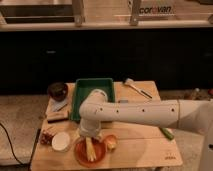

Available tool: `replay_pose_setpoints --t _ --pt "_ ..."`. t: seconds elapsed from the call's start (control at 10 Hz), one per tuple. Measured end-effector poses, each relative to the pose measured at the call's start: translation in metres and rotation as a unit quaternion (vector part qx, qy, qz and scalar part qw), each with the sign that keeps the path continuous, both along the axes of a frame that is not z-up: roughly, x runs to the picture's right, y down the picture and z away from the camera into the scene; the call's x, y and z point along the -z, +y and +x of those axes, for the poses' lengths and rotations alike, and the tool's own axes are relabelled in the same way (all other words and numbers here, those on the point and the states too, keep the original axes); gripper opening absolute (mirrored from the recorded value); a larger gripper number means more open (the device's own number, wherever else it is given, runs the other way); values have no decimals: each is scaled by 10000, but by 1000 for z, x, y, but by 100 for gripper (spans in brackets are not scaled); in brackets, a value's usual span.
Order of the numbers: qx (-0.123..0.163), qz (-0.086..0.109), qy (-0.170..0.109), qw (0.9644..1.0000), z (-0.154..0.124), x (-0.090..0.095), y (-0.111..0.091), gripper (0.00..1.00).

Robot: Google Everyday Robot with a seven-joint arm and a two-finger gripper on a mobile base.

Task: Place banana in red bowl

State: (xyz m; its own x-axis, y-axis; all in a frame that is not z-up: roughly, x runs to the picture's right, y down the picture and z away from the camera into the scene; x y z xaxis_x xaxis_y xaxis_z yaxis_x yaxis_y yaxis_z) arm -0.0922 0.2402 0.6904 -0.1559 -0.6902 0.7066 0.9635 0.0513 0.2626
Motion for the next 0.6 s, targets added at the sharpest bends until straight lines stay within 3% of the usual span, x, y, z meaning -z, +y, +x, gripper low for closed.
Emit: replay_pose_setpoints --t 0.4,0.6 --pt "13 147 92 9998 1 7 -21 80" --pt "-10 305 190 9994 2 11 -44 80"
